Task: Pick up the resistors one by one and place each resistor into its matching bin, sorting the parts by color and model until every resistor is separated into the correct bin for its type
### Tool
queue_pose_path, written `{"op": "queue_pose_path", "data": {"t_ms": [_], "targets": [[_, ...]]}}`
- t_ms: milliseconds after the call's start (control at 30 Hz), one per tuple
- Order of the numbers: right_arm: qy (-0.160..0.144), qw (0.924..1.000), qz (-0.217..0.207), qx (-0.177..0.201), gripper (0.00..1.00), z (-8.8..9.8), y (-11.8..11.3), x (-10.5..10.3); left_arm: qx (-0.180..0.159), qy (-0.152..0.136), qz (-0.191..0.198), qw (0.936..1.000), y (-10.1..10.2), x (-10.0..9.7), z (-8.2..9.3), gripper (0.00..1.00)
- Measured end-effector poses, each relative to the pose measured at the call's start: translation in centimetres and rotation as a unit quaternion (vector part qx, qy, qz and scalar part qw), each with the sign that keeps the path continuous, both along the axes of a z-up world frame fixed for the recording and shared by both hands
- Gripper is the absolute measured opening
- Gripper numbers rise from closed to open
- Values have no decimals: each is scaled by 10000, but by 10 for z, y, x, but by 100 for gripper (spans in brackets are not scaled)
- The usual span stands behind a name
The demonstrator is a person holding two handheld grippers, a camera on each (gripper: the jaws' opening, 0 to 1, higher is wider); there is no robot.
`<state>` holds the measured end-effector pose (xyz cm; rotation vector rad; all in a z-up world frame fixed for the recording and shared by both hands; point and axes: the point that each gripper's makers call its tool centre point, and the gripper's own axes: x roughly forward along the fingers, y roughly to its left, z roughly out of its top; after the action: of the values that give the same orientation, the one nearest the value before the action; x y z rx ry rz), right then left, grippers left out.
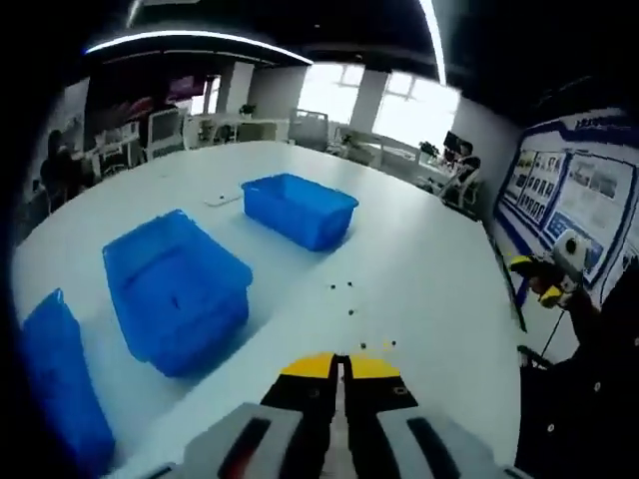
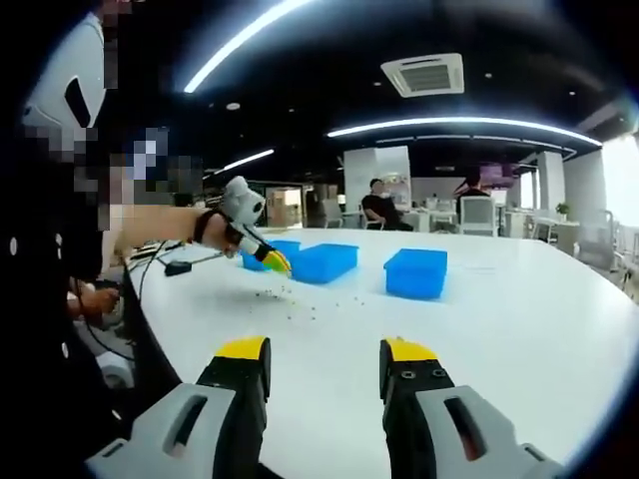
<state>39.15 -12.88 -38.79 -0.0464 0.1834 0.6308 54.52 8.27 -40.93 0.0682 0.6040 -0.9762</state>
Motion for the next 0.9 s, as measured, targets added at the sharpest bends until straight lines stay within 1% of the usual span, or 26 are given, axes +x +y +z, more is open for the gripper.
{"op": "queue_pose_path", "data": {"t_ms": [67,100,133,200,233,300,333,367,400,433,467,500,533,567,600,633,667,700,733,767,800,867,900], "targets": [[-42,10000,2,-23,45,3,1,2,-232,-309,190,9991,5,-2,13,6],[-68,10000,7,-32,45,4,2,3,-403,-474,347,9975,8,-4,22,6],[-92,10000,3,-35,45,6,2,5,-618,-553,553,9950,11,-6,30,6],[-136,9999,-12,-17,45,8,3,7,-970,-808,835,9885,15,-13,46,6],[-140,9999,-5,-28,45,9,3,8,-1051,-983,942,9851,18,-16,52,6],[-162,9998,9,-79,45,10,5,10,-1097,-1495,1330,9736,27,-19,64,6],[-174,9998,26,-95,45,11,7,12,-1142,-1732,1502,9666,31,-19,69,6],[-184,9998,43,-108,45,12,9,12,-1193,-1906,1673,9599,36,-20,73,6],[-195,9997,53,-120,45,13,10,13,-1271,-2102,1854,9515,40,-21,77,6],[-201,9997,63,-126,45,13,11,13,-1321,-2193,1978,9462,43,-21,78,6],[-202,9997,80,-129,45,13,12,13,-1422,-2286,2167,9384,47,-20,79,6],[-195,9997,101,-140,45,13,13,13,-1449,-2328,2236,9353,49,-20,79,6],[-192,9996,109,-151,45,13,14,12,-1413,-2324,2365,9328,52,-18,76,6],[-186,9996,118,-162,45,13,14,12,-1358,-2386,2386,9315,53,-17,74,6],[-179,9996,124,-165,45,13,14,11,-1406,-2394,2448,9290,54,-12,76,6],[-175,9996,125,-169,45,12,14,11,-1393,-2383,2451,9294,54,-8,77,6],[-176,9996,124,-176,45,13,14,11,-1391,-2369,2509,9282,55,-3,78,6],[-179,9996,117,-182,45,13,14,10,-1179,-2411,2458,9314,55,6,77,6],[-184,9996,104,-177,45,13,13,10,-1007,-2314,2491,9350,55,14,73,6],[-188,9996,86,-167,45,13,12,10,-1160,-2328,2518,9322,54,21,79,6],[-198,9997,66,-148,45,13,11,9,-1387,-2450,2434,9282,50,28,88,6],[-174,9998,21,-114,45,11,9,8,-1008,-2325,2567,9327,55,44,84,6],[-165,9998,7,-114,45,11,8,7,-985,-2389,2561,9315,55,54,87,6]]}}
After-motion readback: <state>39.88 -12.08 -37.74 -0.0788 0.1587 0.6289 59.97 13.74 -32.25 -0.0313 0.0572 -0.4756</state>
